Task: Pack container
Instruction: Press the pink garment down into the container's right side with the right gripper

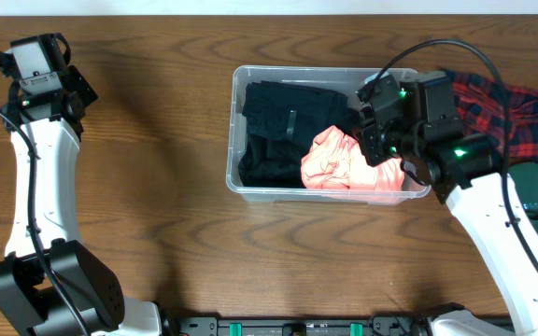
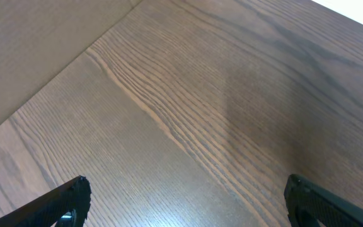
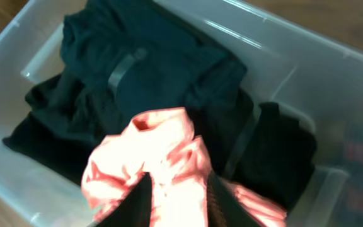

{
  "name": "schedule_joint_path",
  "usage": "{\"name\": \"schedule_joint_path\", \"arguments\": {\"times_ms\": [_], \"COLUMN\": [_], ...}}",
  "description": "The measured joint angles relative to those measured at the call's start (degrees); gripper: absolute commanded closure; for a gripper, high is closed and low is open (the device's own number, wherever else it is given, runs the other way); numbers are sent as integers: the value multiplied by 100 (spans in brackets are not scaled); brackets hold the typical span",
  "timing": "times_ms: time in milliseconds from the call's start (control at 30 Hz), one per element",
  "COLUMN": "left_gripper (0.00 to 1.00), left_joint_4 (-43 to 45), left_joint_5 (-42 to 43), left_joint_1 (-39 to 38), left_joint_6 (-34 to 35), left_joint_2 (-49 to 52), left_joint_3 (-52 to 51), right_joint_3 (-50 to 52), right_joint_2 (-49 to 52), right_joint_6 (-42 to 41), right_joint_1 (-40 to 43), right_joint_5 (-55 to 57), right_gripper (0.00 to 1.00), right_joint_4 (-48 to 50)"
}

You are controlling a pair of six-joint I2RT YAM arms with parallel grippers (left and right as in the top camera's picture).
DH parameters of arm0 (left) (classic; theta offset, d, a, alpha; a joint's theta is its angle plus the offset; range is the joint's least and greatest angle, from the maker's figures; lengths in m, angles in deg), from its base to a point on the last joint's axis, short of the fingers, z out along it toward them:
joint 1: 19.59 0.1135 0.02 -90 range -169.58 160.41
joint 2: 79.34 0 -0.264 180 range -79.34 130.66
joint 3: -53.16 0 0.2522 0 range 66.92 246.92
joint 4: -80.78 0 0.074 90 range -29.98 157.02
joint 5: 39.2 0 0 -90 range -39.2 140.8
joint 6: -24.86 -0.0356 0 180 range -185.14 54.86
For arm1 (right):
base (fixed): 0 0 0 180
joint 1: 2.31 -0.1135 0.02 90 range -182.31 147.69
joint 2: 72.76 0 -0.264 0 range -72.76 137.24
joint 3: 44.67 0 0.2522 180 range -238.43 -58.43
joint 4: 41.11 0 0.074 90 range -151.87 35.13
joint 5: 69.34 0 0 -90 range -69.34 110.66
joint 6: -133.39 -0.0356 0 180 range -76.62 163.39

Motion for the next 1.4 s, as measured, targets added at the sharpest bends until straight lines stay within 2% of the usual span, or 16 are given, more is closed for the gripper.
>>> {"name": "schedule_joint_path", "arguments": {"times_ms": [300, 467, 1067, 1300, 1400], "left_gripper": [2, 2, 2, 2, 2], "left_joint_4": [0, 2, 0, 0, 0], "left_joint_5": [0, -2, 0, 0, -2], "left_joint_1": [0, 0, 0, 0, 0], "left_joint_6": [0, -2, 0, 0, 0], "left_joint_2": [0, 0, 0, 0, 0], "left_joint_3": [0, 0, -2, -2, 0], "right_joint_3": [-4, -4, -4, -61, -61], "right_joint_2": [247, 553, 2441, 2645, 2649], "right_joint_6": [-804, -1051, -1165, -1165, -1158], "right_joint_1": [0, 0, -662, -678, -678], "right_joint_5": [-2, -4, -7, -13, -11], "right_gripper": [98, 99, 94, 93, 99], "right_joint_4": [-612, -610, -186, -175, -170]}}
